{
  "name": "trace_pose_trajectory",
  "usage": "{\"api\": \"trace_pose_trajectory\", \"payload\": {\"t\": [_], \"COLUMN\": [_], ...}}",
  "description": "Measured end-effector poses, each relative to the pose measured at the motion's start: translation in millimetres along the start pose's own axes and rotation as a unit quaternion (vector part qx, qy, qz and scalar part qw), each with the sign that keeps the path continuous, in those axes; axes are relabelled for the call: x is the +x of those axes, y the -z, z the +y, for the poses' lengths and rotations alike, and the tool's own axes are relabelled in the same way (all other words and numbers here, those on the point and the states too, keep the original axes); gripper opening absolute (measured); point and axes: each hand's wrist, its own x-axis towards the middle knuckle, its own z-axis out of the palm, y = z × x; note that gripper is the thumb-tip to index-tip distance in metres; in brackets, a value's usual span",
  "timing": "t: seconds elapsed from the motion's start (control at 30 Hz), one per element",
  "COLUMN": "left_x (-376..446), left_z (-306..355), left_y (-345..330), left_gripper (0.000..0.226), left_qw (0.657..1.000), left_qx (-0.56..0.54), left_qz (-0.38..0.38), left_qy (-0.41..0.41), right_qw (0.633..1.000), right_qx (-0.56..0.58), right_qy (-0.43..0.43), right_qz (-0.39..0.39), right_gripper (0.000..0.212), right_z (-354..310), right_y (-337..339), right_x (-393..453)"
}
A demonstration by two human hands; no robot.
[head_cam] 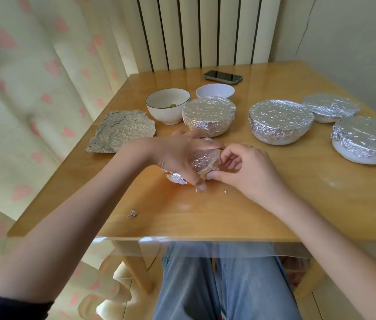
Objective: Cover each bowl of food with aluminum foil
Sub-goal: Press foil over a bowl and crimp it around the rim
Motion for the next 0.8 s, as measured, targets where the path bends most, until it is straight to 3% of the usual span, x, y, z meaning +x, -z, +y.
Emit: {"api": "trace_pose_trajectory", "payload": {"t": [0.17, 0.3, 0.67, 0.8], "left_x": [-1, -2, -3, -4], "left_z": [2, 4, 8, 10], "left_y": [-2, -1, -2, 0], "left_gripper": [0.099, 0.098, 0.096, 0.096], "left_qw": [1.0, 1.0, 0.999, 0.999], "left_qx": [-0.013, -0.004, 0.018, 0.012], "left_qz": [0.007, -0.004, -0.018, -0.023], "left_qy": [0.006, 0.011, 0.033, 0.033], "right_qw": [0.994, 0.995, 0.988, 0.989], "right_qx": [-0.007, 0.024, -0.107, -0.08], "right_qy": [-0.043, -0.025, -0.016, -0.008], "right_qz": [-0.105, -0.093, -0.108, -0.124], "right_gripper": [0.048, 0.037, 0.037, 0.026], "right_z": [5, 6, -4, -1], "right_y": [14, 16, 22, 27], "right_x": [8, 13, 14, 21]}}
